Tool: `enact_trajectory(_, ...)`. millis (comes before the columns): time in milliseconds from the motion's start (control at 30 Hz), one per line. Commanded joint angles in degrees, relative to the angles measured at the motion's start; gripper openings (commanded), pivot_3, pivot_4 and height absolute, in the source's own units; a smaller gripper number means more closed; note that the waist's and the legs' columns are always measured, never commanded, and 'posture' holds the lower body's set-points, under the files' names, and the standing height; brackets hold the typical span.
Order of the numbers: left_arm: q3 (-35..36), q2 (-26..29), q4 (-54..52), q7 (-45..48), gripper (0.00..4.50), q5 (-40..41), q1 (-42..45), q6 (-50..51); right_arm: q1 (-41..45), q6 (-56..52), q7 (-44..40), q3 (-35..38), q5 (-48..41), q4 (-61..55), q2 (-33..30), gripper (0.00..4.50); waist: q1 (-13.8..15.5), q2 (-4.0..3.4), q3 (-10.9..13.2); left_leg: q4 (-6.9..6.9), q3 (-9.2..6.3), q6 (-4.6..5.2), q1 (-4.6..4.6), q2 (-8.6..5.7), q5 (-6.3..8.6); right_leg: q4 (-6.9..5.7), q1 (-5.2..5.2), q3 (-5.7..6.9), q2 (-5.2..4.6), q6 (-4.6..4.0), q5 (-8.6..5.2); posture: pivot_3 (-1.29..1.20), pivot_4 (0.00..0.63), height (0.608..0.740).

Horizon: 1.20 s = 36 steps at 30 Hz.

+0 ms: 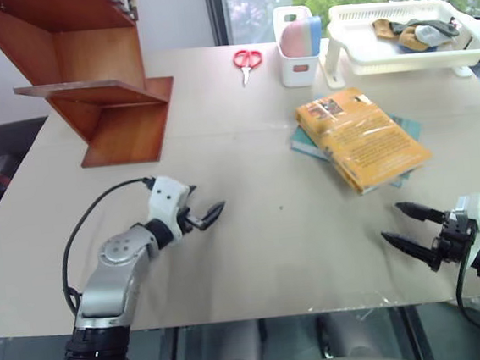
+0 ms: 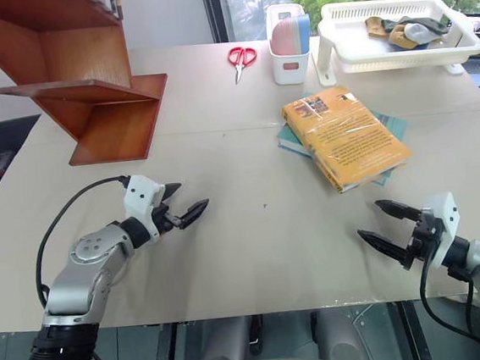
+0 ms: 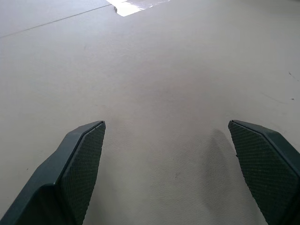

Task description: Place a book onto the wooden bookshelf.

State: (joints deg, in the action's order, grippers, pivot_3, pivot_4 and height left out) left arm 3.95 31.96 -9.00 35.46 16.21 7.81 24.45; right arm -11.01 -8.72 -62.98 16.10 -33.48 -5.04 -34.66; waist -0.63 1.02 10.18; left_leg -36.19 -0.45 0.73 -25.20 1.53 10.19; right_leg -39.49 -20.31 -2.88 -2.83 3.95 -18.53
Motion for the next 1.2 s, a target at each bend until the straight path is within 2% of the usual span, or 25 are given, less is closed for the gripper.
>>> enact_trajectory(33, 1.7, 0.74, -1.36, 1.01, 4.42, 0.82, -0.31, -1.09, 0.51, 1.81, 0.26, -0.25, 1.2, -0.88, 0.08, 4.5, 0.0, 0.0, 0.0, 0.0, 0.0, 0.0, 0.0, 0.0, 0.0, 0.0, 0.0, 0.0, 0.0, 0.0, 0.0, 0.0, 0.15, 0.74)
enact_trajectory(467, 5.4, 3.06, -4.14, 1.39, 4.42, 1.88, -2.14, -0.88, 5.06, 3.94, -1.36, -1.64, 3.7, 4.9, -0.2, 4.5, -0.02, 0.0, 0.0, 0.09, 0.01, 0.0, 0.01, -0.02, 0.0, 0.08, 0.01, 0.0, -0.03, 0.0, 0.0, 0.0, 0.15, 0.74)
enact_trajectory(767, 5.53, 3.01, -5.07, 0.38, 4.42, 1.74, -2.45, -0.32, 6.16, 3.88, -2.66, -1.04, 3.69, 6.67, -1.12, 4.5, -0.02, 0.0, 0.0, 0.12, 0.01, 0.0, 0.02, -0.02, 0.0, 0.09, 0.0, 0.02, -0.04, 0.0, 0.0, 0.0, 0.15, 0.74)
enact_trajectory(967, 5.35, 3.38, -6.43, 1.57, 4.42, 2.44, -2.83, -0.2, 7.33, 4.84, -0.63, 0.22, 4.75, 8.77, -1.6, 4.5, -0.03, 0.0, 0.0, 0.13, 0.01, 0.0, 0.02, -0.02, 0.0, 0.1, 0.01, 0.01, -0.03, 0.0, 0.0, 0.0, 0.15, 0.74)
enact_trajectory(1067, 7.12, 5.4, -10.79, 4.32, 4.42, 7.02, -1.75, 3.66, 8.72, 4.19, 2.95, 4.66, 5.08, 12.96, -4.16, 4.5, 0.06, 0.01, 0.02, 0.13, 0.02, 0.0, 0.01, -0.03, 0.0, 0.1, 0.01, 0.02, -0.04, 0.0, 0.0, 0.0, 0.15, 0.74)
enact_trajectory(1200, 11.8, 9.0, -15.27, 8.82, 4.42, 16.64, 0.35, 9.5, 13.69, 2.3, 6.1, 10.32, 1.23, 16.33, -5.79, 4.5, -0.11, 0.0, 0.04, 0.13, 0.02, 0.0, 0.02, -0.06, 0.0, 0.11, 0.03, 0.03, -0.09, 0.0, 0.0, 0.0, 0.15, 0.74)
